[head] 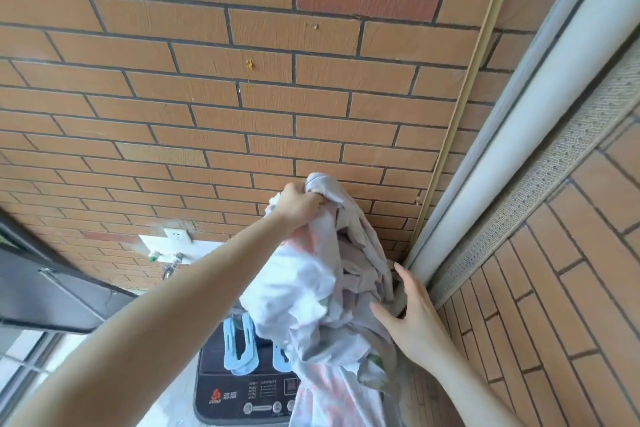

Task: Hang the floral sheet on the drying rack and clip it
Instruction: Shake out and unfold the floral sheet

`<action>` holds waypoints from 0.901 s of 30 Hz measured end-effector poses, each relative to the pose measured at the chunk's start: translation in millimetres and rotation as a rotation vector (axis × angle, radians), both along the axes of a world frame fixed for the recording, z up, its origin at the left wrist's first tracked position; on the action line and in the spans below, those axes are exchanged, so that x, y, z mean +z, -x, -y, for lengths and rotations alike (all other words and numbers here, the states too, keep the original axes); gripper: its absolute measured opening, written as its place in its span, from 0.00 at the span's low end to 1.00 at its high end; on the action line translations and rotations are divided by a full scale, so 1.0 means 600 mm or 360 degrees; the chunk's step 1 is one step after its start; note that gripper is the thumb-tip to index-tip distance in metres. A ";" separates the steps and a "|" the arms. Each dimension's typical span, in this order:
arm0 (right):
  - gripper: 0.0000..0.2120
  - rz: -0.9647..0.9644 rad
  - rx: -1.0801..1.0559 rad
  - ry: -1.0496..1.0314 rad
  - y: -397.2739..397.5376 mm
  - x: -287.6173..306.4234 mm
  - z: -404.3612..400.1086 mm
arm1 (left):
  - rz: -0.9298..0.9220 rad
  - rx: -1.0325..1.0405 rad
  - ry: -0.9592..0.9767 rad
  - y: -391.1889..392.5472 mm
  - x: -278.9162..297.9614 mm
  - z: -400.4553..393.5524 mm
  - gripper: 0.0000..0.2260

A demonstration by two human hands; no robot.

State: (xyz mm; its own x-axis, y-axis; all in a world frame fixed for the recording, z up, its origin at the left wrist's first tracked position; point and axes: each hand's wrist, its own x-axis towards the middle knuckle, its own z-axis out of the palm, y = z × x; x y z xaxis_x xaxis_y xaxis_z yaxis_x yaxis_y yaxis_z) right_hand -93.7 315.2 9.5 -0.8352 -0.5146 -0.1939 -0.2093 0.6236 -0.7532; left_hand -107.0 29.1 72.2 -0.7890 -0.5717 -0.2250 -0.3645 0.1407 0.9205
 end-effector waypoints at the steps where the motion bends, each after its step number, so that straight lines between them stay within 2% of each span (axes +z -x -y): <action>1: 0.46 0.0002 0.0023 0.0036 0.002 0.007 -0.002 | -0.0091 -0.0006 -0.0042 -0.009 0.035 -0.019 0.03; 4: 0.58 -0.0066 0.0047 0.0161 0.013 0.031 0.003 | -0.0352 -0.0020 -0.0177 -0.036 0.120 -0.064 0.07; 6: 0.64 -0.0174 0.0058 0.0284 0.019 0.060 0.002 | -0.0468 -0.0015 -0.0182 -0.069 0.192 -0.105 0.06; 9: 0.65 -0.0330 0.0089 0.0539 0.034 0.125 -0.011 | -0.0688 -0.0077 -0.0128 -0.123 0.309 -0.178 0.06; 12: 0.52 -0.0432 0.0077 0.0801 0.047 0.186 -0.007 | -0.0869 -0.0071 -0.0064 -0.167 0.397 -0.223 0.06; 14: 0.40 -0.0458 0.0110 0.1014 0.032 0.229 -0.022 | -0.0959 -0.0012 -0.0003 -0.208 0.445 -0.271 0.05; 17: 0.06 -0.0546 0.0100 0.1198 0.027 0.261 -0.004 | -0.1027 0.0051 0.0054 -0.256 0.483 -0.304 0.06; 20: 0.11 -0.0619 0.0220 0.1258 0.001 0.304 0.007 | -0.1088 0.0345 0.0029 -0.332 0.520 -0.314 0.07; 22: 0.14 -0.0651 0.0300 0.1313 -0.045 0.356 0.006 | -0.1138 0.0536 0.0070 -0.401 0.545 -0.309 0.12; 24: 0.14 -0.0695 0.0313 0.1395 -0.069 0.393 0.003 | -0.1106 0.0489 0.0113 -0.446 0.557 -0.301 0.18; 27: 0.14 -0.0662 0.0378 0.1519 -0.136 0.474 0.001 | -0.1001 0.0399 0.0361 -0.558 0.574 -0.306 0.23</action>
State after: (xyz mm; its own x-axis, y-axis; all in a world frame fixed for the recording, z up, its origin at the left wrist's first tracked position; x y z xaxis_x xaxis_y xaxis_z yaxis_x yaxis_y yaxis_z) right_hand -12.4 314.9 294.2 -0.6011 -0.4614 0.6525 -0.6011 -0.2769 -0.7497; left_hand 227.7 212.7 416.4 -0.5689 -0.7319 0.3752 0.1793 0.3349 0.9251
